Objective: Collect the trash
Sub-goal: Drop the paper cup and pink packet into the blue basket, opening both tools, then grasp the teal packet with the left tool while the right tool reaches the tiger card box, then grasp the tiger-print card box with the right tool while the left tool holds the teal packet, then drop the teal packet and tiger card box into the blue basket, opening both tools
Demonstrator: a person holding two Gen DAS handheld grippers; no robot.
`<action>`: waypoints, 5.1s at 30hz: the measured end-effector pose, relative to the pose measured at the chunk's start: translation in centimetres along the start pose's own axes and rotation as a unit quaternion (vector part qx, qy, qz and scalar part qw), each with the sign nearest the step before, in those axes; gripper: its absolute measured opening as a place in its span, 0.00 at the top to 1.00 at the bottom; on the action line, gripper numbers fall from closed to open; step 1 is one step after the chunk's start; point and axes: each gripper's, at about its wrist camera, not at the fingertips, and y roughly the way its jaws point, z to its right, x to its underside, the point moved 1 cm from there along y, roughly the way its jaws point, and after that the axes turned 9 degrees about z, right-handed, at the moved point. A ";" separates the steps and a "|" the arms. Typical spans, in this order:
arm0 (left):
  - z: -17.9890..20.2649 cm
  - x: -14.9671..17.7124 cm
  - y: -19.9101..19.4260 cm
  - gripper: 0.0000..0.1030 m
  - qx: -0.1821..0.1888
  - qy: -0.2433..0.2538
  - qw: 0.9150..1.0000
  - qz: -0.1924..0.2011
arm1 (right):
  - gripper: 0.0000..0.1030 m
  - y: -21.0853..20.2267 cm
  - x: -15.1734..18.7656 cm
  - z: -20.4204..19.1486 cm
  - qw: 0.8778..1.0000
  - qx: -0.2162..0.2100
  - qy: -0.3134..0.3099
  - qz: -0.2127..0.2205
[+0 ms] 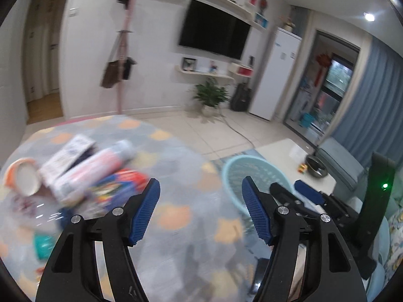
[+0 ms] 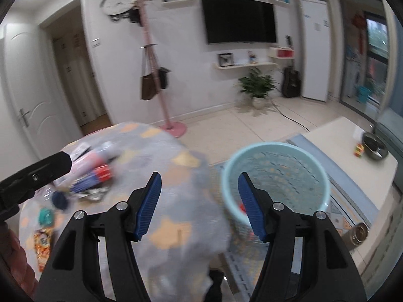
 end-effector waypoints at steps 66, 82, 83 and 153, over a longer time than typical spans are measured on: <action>-18.8 8.5 -6.0 0.48 -0.132 -0.105 0.985 -0.031 | 0.32 7.6 4.2 -21.4 0.984 -0.105 -0.088 -0.114; -19.2 8.5 -5.8 0.48 -0.126 -0.110 0.985 -0.030 | 0.32 9.1 2.4 -12.3 0.994 0.024 -0.026 -0.099; -19.2 8.5 -5.8 0.48 -0.125 -0.110 0.986 -0.030 | 0.32 8.9 2.0 -12.6 0.995 0.008 -0.021 -0.095; 10.6 2.4 17.8 0.48 0.099 0.020 0.987 -0.129 | 0.44 8.9 5.4 17.6 0.972 0.124 0.174 -0.093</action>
